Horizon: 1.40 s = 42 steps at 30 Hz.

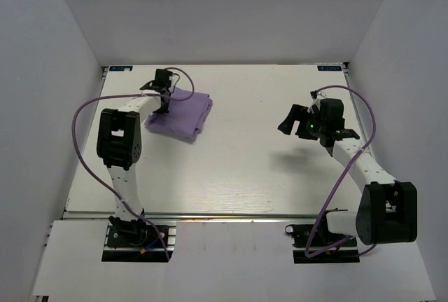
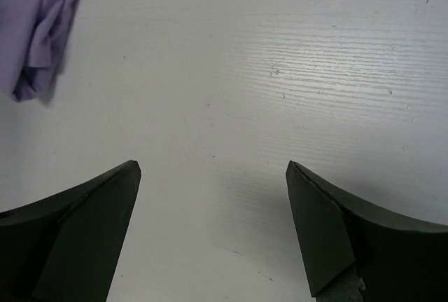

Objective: Fold and stack the t-shirts
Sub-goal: Put the neatly folded tshirt into the corner of the board with the left arm

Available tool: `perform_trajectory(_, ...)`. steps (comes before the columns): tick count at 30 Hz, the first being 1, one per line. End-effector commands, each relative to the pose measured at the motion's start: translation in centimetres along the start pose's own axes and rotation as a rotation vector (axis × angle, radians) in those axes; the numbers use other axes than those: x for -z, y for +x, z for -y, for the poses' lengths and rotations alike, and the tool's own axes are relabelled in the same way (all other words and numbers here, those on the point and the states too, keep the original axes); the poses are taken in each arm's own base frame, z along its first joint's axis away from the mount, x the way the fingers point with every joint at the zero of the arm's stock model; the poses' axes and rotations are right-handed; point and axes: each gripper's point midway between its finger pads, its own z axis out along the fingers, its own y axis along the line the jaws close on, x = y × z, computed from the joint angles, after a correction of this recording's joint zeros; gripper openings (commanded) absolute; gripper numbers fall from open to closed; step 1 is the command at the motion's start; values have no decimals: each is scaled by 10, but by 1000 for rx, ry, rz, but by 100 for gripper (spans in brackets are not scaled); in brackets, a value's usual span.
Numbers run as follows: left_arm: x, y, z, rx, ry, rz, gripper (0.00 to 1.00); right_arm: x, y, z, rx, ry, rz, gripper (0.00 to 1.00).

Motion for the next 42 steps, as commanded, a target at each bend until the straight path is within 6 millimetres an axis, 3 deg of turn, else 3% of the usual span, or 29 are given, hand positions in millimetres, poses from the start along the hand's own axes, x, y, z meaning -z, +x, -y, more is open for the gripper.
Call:
perform_trajectory(1,25,-37,-80,51,-162,93,0,-2,-4,7,23,30,7,90)
perform_trajectory(3,16,-37,-108,72,-220,82,0,-5,-3,9,22,39,-4,90)
perform_trajectory(5,12,-47,-127,99,-252,99,0,-6,-3,12,16,44,-7,90)
perform_trajectory(7,-7,-38,-146,99,-290,57,0,-9,-2,15,11,59,-19,90)
perform_trajectory(13,-38,-55,-197,167,-347,52,0,-7,-5,25,21,121,-2,90)
perform_trajectory(15,-52,-52,-198,200,-311,41,0,-5,-9,26,26,133,10,90)
perform_trajectory(19,-56,-58,-216,272,-326,69,0,-1,-12,27,32,146,33,90)
perform_trajectory(23,-61,-49,-217,397,-298,33,0,0,-11,31,32,162,32,90)
perform_trajectory(24,-65,-38,-218,453,-299,0,0,0,-12,30,34,159,35,90)
perform_trajectory(30,-62,-40,-226,511,-318,20,0,-1,-9,29,35,150,24,90)
perform_trajectory(38,-58,-29,-225,597,-355,-19,0,-2,-7,31,34,156,20,90)
perform_trajectory(40,-58,-27,-225,604,-364,-27,6,-2,-5,32,32,156,13,90)
perform_trajectory(42,-58,-27,-224,633,-365,-22,22,-2,-6,31,35,155,17,90)
